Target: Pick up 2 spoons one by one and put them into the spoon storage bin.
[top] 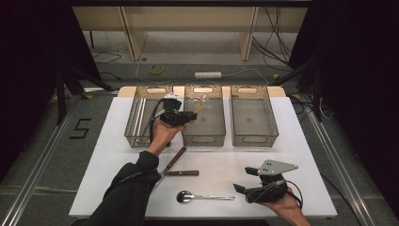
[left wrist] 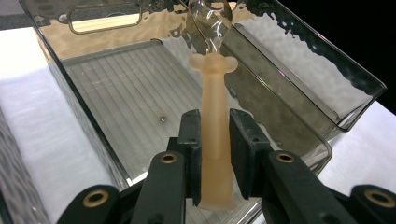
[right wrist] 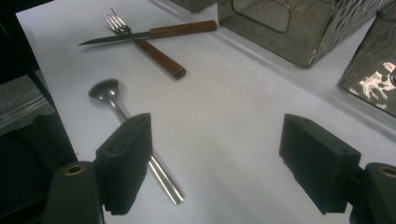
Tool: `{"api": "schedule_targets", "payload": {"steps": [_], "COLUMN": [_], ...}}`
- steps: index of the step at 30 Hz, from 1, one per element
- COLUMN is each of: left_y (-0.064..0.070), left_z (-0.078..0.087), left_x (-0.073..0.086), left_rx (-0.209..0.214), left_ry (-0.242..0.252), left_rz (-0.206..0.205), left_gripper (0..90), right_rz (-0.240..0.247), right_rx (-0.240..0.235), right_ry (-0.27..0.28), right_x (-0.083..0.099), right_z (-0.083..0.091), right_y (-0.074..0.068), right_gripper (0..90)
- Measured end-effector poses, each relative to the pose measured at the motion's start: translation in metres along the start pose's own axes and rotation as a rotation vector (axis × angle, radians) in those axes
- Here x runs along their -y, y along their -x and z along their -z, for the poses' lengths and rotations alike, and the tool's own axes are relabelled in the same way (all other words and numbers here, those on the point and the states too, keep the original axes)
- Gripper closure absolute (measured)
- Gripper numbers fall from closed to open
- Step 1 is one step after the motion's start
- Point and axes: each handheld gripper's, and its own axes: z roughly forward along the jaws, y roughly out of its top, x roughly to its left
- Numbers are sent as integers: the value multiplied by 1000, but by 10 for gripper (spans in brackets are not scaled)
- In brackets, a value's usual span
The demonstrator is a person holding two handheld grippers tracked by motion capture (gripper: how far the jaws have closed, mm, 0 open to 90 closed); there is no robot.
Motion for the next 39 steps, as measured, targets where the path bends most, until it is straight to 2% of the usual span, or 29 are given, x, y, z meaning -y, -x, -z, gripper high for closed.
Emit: {"api": "schedule_targets", "payload": {"steps": [15, 18, 20, 23, 27, 39], "left_y": [3, 3, 5, 8, 11, 14], "left_z": [-15, -13, -9, 1, 22, 67], "left_x": [6, 4, 2, 1, 4, 26], "left_rx": [-3, 3, 13, 22, 21, 13], "left_ry": [-61, -69, -50, -47, -35, -8], "left_rz": [11, 21, 28, 13, -23, -89], "left_gripper": [720, 610, 560, 464, 382, 321], "right_rz": [3, 6, 5, 5, 3, 49], "right_rx": [-2, -2, -1, -2, -5, -33], "right_ry": [-2, 1, 1, 1, 2, -18], "right_x": [-1, -1, -1, -1, -1, -8], "right_z": [-1, 0, 0, 0, -1, -9], "right_y": [0, 0, 0, 0, -1, -13], "right_gripper": [266, 266, 266, 266, 266, 266]}}
